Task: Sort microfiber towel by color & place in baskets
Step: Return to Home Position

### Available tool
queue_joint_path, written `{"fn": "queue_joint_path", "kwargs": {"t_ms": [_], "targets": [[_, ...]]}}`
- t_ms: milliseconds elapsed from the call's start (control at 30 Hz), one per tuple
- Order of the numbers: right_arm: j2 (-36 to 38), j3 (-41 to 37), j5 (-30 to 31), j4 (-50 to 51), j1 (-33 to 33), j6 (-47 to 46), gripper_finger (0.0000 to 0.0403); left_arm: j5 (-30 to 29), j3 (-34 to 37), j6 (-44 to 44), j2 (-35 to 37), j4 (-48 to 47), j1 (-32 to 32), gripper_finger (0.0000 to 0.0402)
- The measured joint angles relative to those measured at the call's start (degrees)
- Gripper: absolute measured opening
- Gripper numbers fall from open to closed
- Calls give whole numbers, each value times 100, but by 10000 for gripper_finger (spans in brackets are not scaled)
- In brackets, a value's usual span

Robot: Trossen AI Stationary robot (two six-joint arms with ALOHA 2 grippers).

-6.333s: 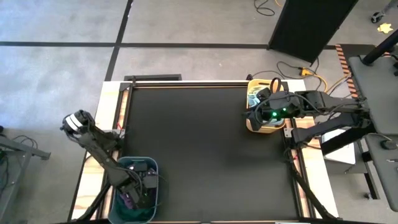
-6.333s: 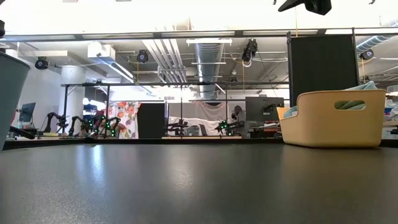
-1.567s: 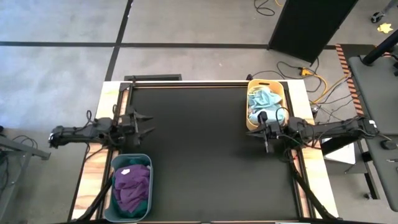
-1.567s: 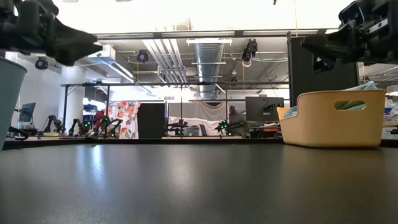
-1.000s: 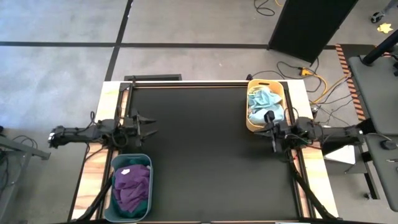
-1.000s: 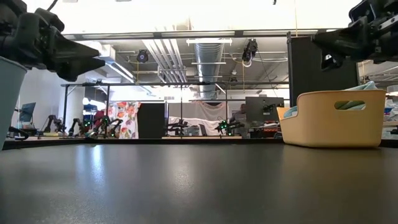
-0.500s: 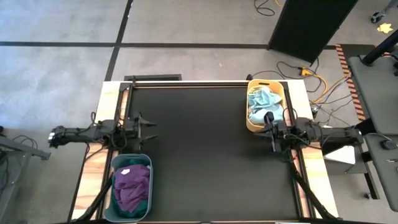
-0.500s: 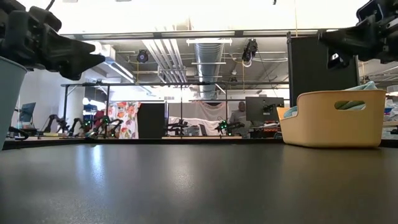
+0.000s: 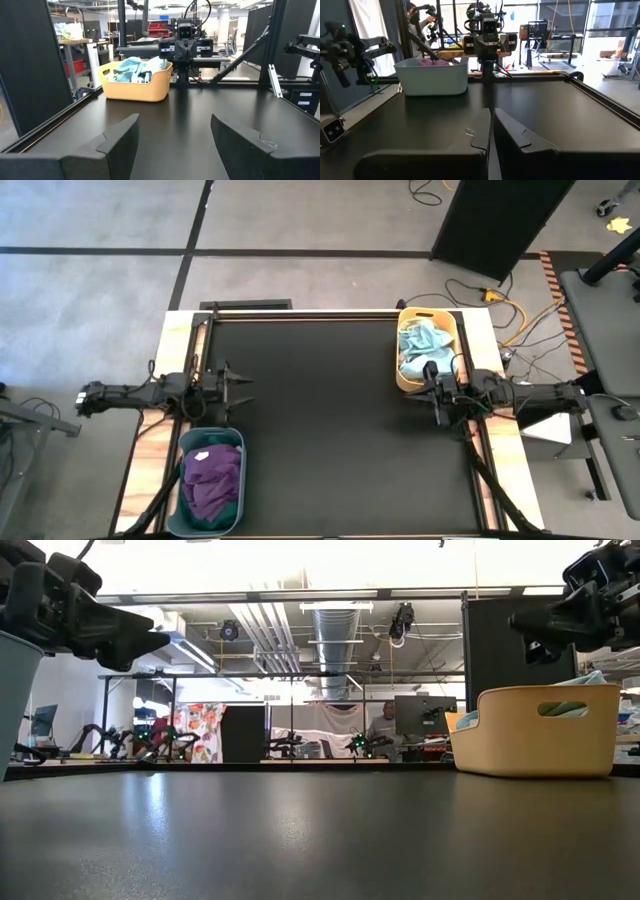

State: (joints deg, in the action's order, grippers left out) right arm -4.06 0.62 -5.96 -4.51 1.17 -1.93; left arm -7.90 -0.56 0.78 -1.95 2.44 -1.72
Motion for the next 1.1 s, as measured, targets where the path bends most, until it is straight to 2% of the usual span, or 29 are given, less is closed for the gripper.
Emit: {"fn": "queue_joint_path", "kwargs": {"t_ms": [1100], "targets": [[-32, -2, 4, -2, -2, -2, 13, -11, -70, -2, -147, 5, 0, 230]]}}
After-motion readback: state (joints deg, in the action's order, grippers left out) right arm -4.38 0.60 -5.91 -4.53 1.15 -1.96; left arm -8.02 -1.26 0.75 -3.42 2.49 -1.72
